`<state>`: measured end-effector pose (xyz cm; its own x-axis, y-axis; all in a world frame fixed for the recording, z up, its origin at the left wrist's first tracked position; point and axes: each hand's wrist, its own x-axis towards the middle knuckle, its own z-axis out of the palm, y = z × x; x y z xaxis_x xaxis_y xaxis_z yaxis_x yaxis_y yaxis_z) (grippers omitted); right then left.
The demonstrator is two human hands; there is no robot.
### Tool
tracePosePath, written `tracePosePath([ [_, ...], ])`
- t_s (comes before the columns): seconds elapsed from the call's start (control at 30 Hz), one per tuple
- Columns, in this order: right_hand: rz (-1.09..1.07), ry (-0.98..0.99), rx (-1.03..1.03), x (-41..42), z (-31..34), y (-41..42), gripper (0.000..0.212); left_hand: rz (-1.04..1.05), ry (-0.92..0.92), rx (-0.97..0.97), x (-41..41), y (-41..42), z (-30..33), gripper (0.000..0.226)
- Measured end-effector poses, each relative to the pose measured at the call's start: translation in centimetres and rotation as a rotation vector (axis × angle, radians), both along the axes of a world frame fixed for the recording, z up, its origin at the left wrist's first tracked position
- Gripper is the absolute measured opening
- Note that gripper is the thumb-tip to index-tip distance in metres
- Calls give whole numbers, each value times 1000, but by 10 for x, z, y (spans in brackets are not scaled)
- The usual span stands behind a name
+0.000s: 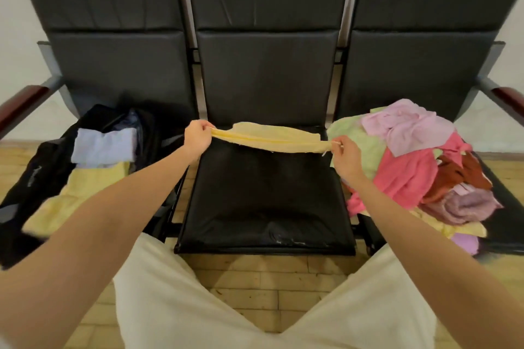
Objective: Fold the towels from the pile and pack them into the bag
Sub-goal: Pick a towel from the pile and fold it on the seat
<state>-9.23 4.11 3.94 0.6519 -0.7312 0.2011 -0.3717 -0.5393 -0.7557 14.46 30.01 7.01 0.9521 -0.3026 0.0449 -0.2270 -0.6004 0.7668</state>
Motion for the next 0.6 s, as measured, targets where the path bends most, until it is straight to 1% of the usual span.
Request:
tracePosePath([
  [0.17,81,278,134,-39,-68,38,18,-40,244,244,-45,42,-89,21],
  [0.23,130,357,195,-57,-85,55,20,-84,280,322,-65,62,-113,20],
  [0.33,167,419,221,-80,-100,73,17,-235,202,466,-87,90,-125,28],
  [0.43,162,417,273,-92,-104,79,8,-406,86,591,-94,107,-127,25],
  [0.53,141,410,362,-96,-106,84,4,-456,19,673,-97,118,-131,21],
  [0.6,122,363,469,-98,-105,90,3,-465,-11,734,-101,121,-133,19],
])
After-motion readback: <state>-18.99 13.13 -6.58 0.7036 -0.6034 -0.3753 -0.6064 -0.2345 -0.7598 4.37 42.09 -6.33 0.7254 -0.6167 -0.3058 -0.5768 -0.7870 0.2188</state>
